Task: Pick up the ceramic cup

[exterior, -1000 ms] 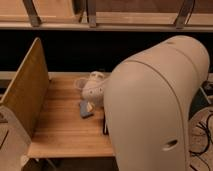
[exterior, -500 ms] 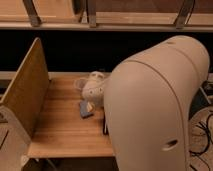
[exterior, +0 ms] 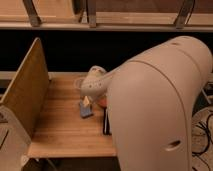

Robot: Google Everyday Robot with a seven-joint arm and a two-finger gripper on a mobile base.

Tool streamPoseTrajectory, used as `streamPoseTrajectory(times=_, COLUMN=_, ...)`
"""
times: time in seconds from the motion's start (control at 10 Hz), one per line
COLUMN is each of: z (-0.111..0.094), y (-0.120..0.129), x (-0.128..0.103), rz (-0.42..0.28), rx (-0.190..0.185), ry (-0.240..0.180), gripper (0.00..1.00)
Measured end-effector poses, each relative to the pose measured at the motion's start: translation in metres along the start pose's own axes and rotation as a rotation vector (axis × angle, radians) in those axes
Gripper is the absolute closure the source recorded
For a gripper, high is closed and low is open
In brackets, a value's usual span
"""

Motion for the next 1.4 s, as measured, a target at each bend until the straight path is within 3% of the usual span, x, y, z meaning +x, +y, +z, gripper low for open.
streamPoseTrajectory(times=0.1, z=-0.005, y=-0.003, x=-0.025, rz=-0.012, rx=-0.035, ry=-0.038, gripper=0.20)
streamPoseTrajectory(times=0.4, z=-0.017, y=-0.014, x=-0.070, rz=-0.025, rx=-0.092, ry=-0.118, gripper=0.20)
streamPoseTrajectory(times=0.7, z=-0.016, y=-0.018, x=-0.073, rz=-0.020, rx=-0.100, ry=-0.127, gripper=0.20)
streamPoseTrajectory(times=0.9, z=-0.004, y=-0.041, x=-0.077, rz=-0.012, rx=-0.074, ry=-0.136, gripper=0.20)
streamPoseTrajectory(times=1.1, z=0.008, y=-0.070, x=-0.093, rz=-0.046, rx=-0.003, ry=-0.137, gripper=0.20)
streamPoseTrajectory(times=1.4, z=0.023, y=-0.074, x=-0.128, rz=-0.095, rx=0.019, ry=-0.153, gripper=0.20)
